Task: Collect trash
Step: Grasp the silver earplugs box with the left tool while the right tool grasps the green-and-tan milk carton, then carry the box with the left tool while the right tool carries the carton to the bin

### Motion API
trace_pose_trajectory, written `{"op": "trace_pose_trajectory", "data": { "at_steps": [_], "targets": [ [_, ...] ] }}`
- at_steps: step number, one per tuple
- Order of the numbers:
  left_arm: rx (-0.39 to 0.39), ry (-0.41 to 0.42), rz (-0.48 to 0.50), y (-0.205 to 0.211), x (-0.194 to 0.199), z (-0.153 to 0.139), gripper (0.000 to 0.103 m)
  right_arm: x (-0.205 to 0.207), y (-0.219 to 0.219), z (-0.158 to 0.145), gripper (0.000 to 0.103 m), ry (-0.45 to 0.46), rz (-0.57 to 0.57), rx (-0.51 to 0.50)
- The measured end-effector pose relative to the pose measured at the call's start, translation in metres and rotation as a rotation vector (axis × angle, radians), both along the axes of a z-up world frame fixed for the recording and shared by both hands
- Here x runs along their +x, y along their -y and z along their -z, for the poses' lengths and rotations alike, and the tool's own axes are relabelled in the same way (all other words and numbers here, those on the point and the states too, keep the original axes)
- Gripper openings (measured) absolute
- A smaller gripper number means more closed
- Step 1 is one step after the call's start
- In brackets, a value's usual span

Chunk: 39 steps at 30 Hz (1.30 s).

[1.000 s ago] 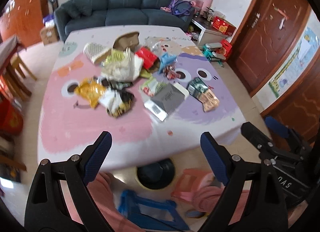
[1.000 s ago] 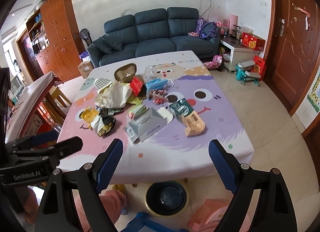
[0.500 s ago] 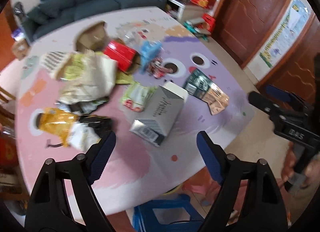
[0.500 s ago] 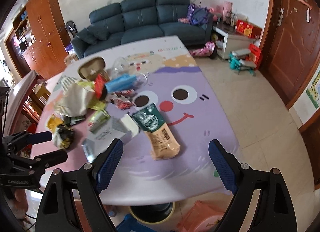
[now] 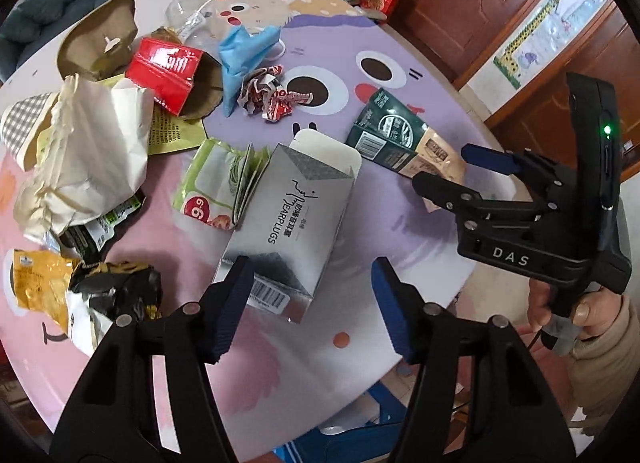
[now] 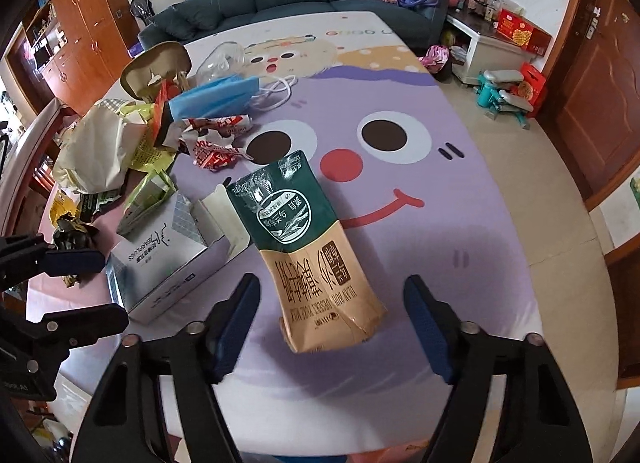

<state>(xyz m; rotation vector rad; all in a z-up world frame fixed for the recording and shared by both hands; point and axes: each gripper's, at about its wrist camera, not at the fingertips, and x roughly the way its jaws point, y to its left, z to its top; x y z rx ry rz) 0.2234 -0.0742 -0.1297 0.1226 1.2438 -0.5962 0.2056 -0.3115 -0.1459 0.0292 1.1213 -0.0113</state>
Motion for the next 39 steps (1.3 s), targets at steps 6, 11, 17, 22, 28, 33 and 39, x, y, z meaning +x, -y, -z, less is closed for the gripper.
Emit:
{"op": "trace_pose_trajectory", "data": {
  "at_steps": [6,11,17,22,28,33,39],
  "targets": [
    [0.031,-0.007,0.027,0.002,0.006,0.004,0.058,-0.001,0.001,0.008,0.05,0.002,-0.011,0.025],
    [0.078,0.02,0.059,0.005,0.013,0.005,0.058,-0.016,0.004,0.007,0.05,0.011,0.021,0.059],
    [0.133,0.023,0.137,0.018,0.019,0.012,0.059,-0.042,0.01,0.003,0.05,0.022,0.095,0.153],
    [0.16,0.03,0.186,0.029,0.024,0.017,0.061,-0.047,0.006,-0.002,0.05,0.058,0.086,0.083],
    [0.228,0.048,0.239,0.044,0.021,0.026,0.065,-0.043,0.012,0.004,0.05,0.052,0.087,0.103],
    [0.289,0.056,0.258,0.06,0.015,0.035,0.067,-0.04,0.011,0.003,0.05,0.059,0.09,0.095],
    [0.244,0.042,0.154,0.058,0.014,0.033,0.063,-0.042,0.011,-0.003,0.05,0.069,0.089,0.11]
  ]
}}
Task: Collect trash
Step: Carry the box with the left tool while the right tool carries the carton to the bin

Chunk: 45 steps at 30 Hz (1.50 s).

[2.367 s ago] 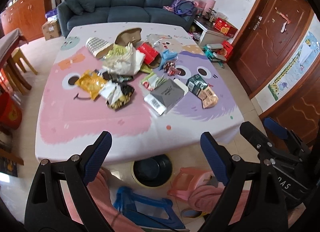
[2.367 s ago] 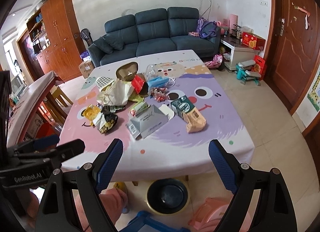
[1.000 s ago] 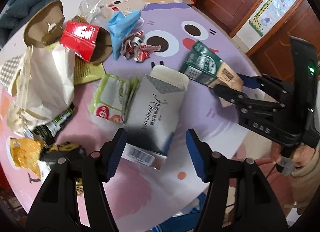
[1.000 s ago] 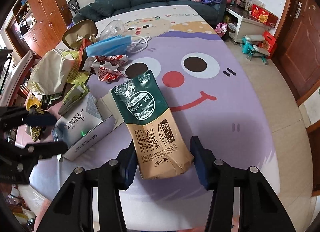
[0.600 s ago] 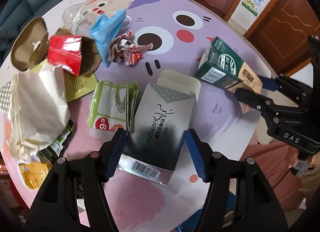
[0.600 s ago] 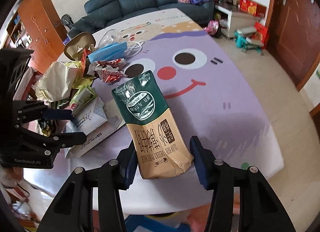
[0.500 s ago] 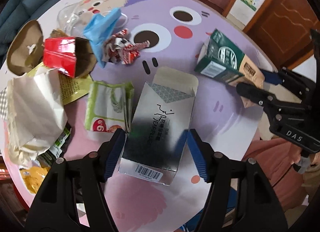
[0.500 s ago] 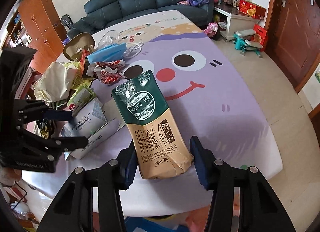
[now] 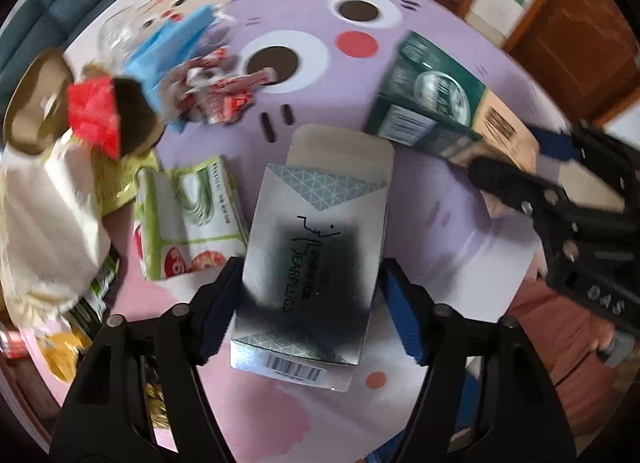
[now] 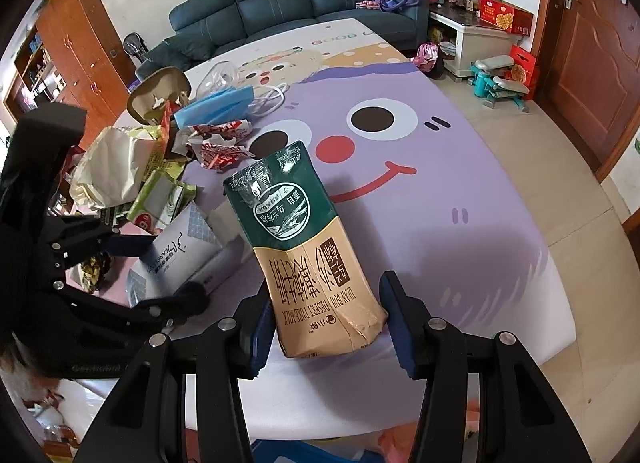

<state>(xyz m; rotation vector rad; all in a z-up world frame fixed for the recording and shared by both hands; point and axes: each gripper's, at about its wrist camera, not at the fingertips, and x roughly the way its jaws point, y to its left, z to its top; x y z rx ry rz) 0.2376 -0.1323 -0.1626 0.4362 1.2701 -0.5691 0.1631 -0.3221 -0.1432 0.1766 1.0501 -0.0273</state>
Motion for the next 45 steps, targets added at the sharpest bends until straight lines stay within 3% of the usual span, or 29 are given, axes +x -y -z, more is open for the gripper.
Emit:
{"op": "trace_pose_trajectory", "data": {
  "at_steps": [5,12,19,24,31,36,42,45],
  "targets": [
    [-0.022,0.03,-0.09,-0.016,-0.016,-0.011,0.06,-0.008,-0.003,-0.015,0.05,0.033,-0.006,0.007],
    [-0.147,0.075,-0.205,-0.047,-0.066,-0.048,0.06,-0.04,-0.011,-0.045,0.05,0.08,-0.01,0.031],
    [-0.289,0.158,-0.226,-0.071,-0.117,-0.087,0.061,-0.114,-0.015,-0.062,0.05,0.084,0.067,0.141],
    [-0.327,0.167,-0.189,-0.075,-0.158,-0.088,0.061,-0.171,-0.015,-0.051,0.05,0.025,0.119,0.194],
    [-0.304,0.087,-0.105,-0.066,-0.209,-0.051,0.061,-0.222,-0.013,-0.011,0.05,-0.099,0.194,0.237],
    [-0.245,-0.001,-0.078,-0.061,-0.227,0.001,0.061,-0.231,-0.008,0.049,0.05,-0.238,0.264,0.317],
    [-0.168,-0.015,-0.03,-0.048,-0.233,0.065,0.061,-0.22,-0.008,0.132,0.05,-0.375,0.347,0.335],
    [-0.138,-0.015,-0.032,-0.04,-0.234,0.095,0.062,-0.221,-0.004,0.161,0.05,-0.39,0.371,0.36]
  ]
}}
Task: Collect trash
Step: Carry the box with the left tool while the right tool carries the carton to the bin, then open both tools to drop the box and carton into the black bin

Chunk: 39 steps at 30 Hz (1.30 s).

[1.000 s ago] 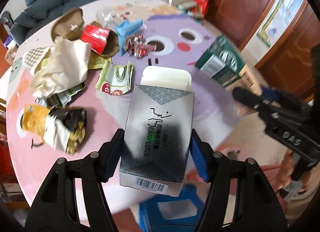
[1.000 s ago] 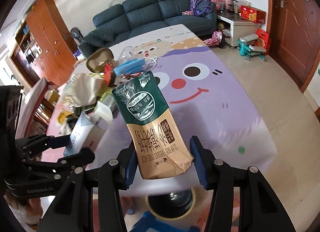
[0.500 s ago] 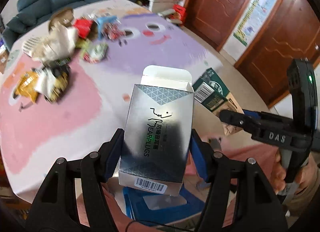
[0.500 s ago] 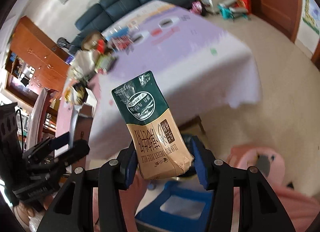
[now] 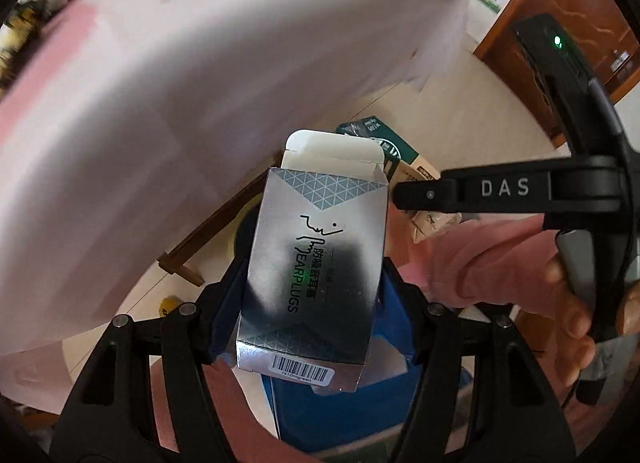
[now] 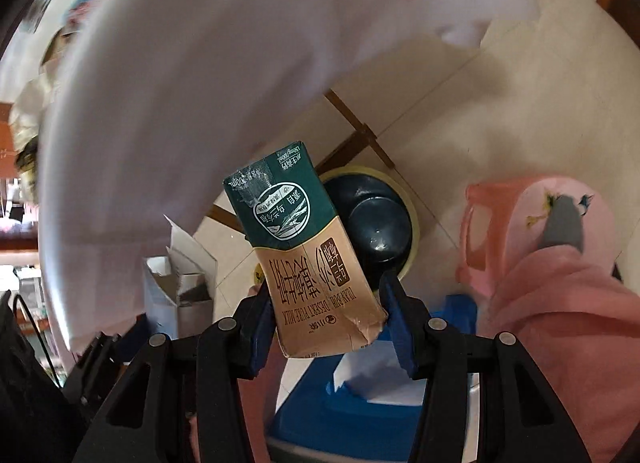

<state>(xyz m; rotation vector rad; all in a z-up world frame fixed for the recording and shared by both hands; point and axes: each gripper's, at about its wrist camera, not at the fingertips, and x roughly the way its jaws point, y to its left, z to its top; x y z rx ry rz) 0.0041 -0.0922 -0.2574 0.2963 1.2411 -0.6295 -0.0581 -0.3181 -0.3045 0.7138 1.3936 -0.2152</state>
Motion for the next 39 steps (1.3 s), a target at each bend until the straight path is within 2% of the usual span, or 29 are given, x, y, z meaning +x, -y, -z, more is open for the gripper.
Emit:
{"op": "trace_pose_trajectory", "data": {
  "at_steps": [5,9,13,17,20,21,22,24,30,39],
  "targets": [
    [0.027,0.012,-0.028,0.008,-0.003,0.038,0.062,0.006,0.017,0.038,0.05,0.014,0.058,-0.011],
    [0.026,0.041,-0.039,0.015,-0.004,0.059,0.062,0.005,0.032,0.071,0.05,-0.019,0.104,0.023],
    [0.029,0.041,-0.057,0.017,0.0,0.076,0.063,0.004,0.035,0.096,0.05,-0.066,0.093,0.031],
    [0.039,0.043,-0.072,0.023,0.003,0.088,0.064,0.023,0.024,0.11,0.05,-0.071,0.067,0.051],
    [0.048,0.045,-0.085,0.026,0.002,0.091,0.066,0.027,0.016,0.117,0.053,-0.079,0.048,0.062],
    [0.051,0.045,-0.09,0.024,0.009,0.087,0.067,0.028,0.014,0.119,0.06,-0.082,0.052,0.075],
    [0.055,0.05,-0.095,0.025,0.011,0.087,0.068,0.029,0.014,0.121,0.073,-0.079,0.059,0.084],
    [0.056,0.056,-0.107,0.025,0.012,0.087,0.084,0.033,0.012,0.123,0.09,-0.048,0.07,0.085],
    [0.057,0.058,-0.137,0.021,0.018,0.086,0.086,0.035,0.011,0.113,0.092,0.003,0.074,0.067],
    [0.029,0.053,-0.161,0.013,0.018,0.071,0.086,0.033,0.005,0.102,0.091,0.003,-0.007,-0.07]
  ]
}}
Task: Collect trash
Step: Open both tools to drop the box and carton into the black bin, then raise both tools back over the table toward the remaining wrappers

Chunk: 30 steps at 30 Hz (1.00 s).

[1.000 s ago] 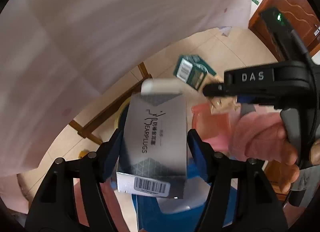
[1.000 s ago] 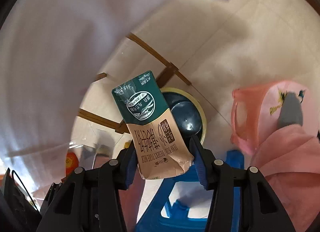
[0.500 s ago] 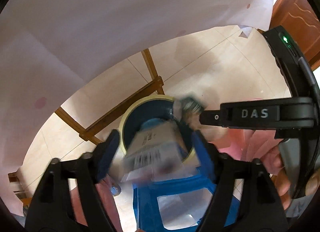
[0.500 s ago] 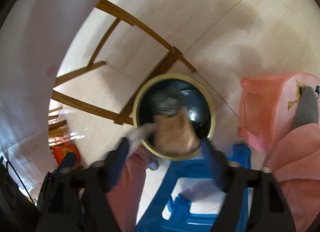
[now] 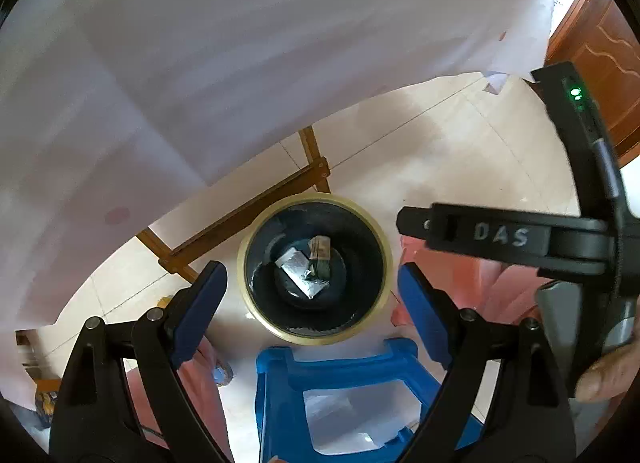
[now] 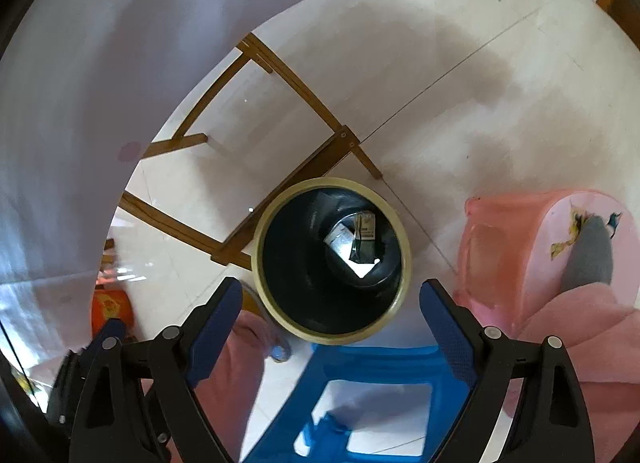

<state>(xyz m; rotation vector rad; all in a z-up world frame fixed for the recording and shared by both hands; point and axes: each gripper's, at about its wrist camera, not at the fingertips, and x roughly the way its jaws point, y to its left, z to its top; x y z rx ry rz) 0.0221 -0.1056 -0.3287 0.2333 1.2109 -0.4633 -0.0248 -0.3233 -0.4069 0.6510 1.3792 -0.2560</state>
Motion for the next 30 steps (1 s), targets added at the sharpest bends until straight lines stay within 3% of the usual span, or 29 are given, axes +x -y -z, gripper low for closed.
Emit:
{"op": "trace_pose_trajectory", "data": {
  "at_steps": [14,27,30],
  "targets": [
    [-0.014,0.019,0.029,0.0,-0.018,-0.037,0.086,-0.016,-0.002,-0.035,0.091,0.015,-0.046,-0.088],
    [-0.018,0.027,0.008,-0.02,-0.026,-0.072,0.086,-0.016,-0.034,-0.097,0.091,0.053,-0.143,-0.21],
    [-0.017,0.062,-0.003,-0.029,-0.029,-0.084,0.086,-0.016,-0.039,-0.117,0.091,0.074,-0.155,-0.22]
  ]
}}
